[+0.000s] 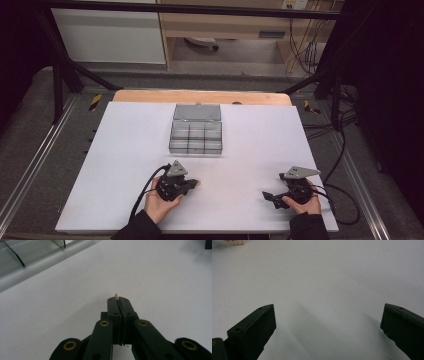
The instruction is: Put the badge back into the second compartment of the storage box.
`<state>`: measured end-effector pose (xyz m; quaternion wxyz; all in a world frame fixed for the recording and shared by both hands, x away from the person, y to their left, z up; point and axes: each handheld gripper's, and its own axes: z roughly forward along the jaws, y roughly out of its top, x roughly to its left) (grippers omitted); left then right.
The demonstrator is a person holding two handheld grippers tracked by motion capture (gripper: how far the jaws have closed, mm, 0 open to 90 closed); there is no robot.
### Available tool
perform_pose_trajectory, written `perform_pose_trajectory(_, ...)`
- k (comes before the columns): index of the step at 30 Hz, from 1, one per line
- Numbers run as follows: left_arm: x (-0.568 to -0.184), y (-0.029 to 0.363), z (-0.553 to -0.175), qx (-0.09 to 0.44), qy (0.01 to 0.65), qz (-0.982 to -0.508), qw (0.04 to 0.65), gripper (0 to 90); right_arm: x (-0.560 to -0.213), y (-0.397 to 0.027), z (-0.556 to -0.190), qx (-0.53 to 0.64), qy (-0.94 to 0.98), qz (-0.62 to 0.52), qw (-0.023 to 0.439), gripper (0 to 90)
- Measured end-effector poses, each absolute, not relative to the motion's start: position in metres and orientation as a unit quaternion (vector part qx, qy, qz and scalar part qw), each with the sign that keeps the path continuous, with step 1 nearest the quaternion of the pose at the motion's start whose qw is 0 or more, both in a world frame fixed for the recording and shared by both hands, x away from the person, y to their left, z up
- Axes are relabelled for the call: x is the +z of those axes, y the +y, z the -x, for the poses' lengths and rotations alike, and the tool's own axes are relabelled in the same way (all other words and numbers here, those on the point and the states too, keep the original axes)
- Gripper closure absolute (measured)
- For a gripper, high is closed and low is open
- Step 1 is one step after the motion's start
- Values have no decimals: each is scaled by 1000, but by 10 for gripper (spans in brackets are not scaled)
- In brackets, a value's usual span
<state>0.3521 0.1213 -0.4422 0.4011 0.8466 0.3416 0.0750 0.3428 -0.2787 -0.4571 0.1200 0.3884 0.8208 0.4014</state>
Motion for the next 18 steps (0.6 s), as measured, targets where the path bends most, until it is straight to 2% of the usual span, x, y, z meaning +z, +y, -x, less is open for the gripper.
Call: perform_pose_trajectory(18,-439,123,-350,76,335,-845,410,887,-457,-279,-343,401,822,-387,120,5)
